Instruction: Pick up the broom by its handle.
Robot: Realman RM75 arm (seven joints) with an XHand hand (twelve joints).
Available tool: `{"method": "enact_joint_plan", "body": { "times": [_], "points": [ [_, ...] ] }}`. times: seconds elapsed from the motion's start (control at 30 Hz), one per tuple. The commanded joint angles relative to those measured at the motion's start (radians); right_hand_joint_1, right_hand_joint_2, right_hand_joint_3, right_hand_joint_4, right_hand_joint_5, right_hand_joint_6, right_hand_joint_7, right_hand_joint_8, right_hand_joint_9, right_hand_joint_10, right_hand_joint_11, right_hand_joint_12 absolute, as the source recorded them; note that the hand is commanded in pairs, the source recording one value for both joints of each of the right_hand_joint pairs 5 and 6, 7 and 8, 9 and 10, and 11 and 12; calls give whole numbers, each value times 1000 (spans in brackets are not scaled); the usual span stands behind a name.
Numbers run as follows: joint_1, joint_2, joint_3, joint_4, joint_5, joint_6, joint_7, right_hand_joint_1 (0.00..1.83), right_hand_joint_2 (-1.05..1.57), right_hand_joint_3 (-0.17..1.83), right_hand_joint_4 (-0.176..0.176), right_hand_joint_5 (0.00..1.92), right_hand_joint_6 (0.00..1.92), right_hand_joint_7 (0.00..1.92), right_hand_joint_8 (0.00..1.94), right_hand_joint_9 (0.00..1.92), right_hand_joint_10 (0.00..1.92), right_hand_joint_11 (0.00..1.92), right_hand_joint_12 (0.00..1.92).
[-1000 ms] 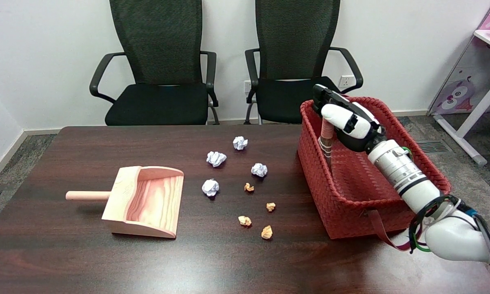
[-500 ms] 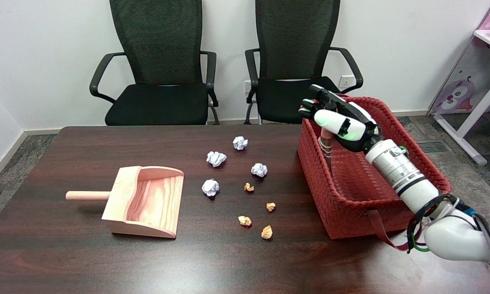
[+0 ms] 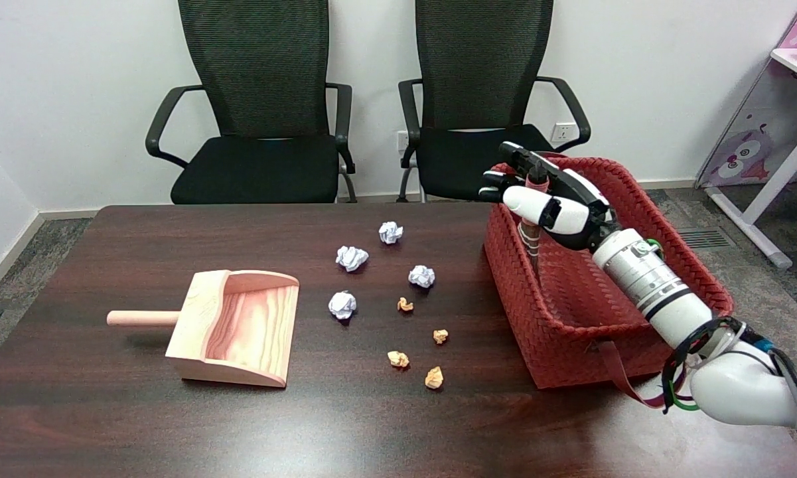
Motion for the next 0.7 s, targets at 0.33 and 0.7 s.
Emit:
{"method": "enact_joint_plan", "body": {
  "times": [0.33, 0.7],
  "points": [
    [0, 0, -4, 8, -4, 0, -27, 1064, 328, 982, -176, 333, 333, 333, 333, 956, 956, 1436, 1436],
    [1, -4, -5, 18, -4, 5, -29, 1063, 395, 950, -176, 847, 847, 847, 847, 1072, 1072, 1522, 1522]
  ]
}}
